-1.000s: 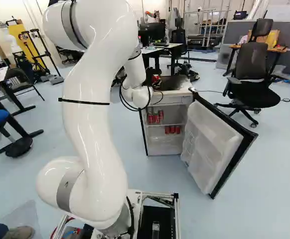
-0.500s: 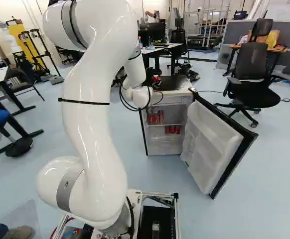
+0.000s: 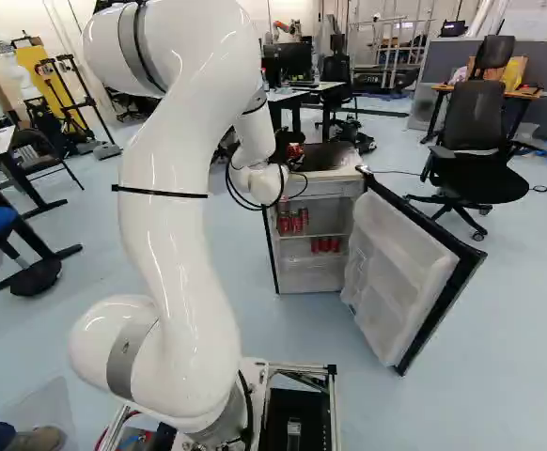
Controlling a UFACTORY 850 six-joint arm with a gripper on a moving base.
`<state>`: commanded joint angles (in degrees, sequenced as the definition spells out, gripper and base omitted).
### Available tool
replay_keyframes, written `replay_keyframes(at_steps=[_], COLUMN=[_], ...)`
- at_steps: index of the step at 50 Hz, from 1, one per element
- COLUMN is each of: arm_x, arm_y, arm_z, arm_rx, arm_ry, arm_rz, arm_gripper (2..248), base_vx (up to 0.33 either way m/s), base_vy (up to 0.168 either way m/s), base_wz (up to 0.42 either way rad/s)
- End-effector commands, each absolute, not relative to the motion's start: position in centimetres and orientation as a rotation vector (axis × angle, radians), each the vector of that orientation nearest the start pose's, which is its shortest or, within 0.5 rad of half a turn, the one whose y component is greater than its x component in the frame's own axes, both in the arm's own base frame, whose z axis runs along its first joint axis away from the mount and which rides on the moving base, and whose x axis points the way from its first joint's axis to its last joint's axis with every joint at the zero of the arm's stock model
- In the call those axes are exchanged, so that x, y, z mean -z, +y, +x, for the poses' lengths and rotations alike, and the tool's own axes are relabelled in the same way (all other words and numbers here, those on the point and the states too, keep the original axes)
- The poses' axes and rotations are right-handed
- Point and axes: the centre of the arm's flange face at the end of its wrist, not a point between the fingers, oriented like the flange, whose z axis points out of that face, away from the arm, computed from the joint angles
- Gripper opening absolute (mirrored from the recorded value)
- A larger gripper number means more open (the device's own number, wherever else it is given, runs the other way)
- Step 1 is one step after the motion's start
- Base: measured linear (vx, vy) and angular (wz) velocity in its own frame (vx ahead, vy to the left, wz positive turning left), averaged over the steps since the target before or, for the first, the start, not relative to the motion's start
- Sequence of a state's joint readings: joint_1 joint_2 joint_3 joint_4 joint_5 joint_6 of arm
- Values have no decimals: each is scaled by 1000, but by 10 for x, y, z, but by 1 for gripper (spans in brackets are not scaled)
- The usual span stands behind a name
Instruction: Grab a drink from the fridge
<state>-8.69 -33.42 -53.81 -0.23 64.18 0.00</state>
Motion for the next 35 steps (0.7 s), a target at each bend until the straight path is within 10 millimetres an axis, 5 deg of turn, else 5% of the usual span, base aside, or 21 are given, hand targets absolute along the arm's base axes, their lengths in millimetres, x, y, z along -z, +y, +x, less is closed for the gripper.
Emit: replay_keyframes(at_steps=[15, 16, 21, 22, 26, 27, 31, 32, 35], arm_x=[-334, -334, -334, -334, -334, -334, -334, -334, -335], arm_y=[-89, -89, -89, -89, -89, -89, -89, -89, -89], arm_z=[587, 587, 587, 587, 587, 587, 585, 584, 580], arm_rx=[2178, 2178, 2178, 2178, 2178, 2178, 2177, 2176, 2172], arm_ry=[176, 176, 176, 176, 176, 176, 177, 177, 178], arm_rz=[-2395, -2395, -2395, -2395, -2395, -2395, -2397, -2398, -2401], arm_gripper=[101, 129, 129, 164, 164, 201, 201, 239, 239], base_vx=[0, 0, 0, 0, 0, 0, 0, 0, 0], base_vy=[0, 0, 0, 0, 0, 0, 0, 0, 0], base_wz=[0, 0, 0, 0, 0, 0, 0, 0, 0])
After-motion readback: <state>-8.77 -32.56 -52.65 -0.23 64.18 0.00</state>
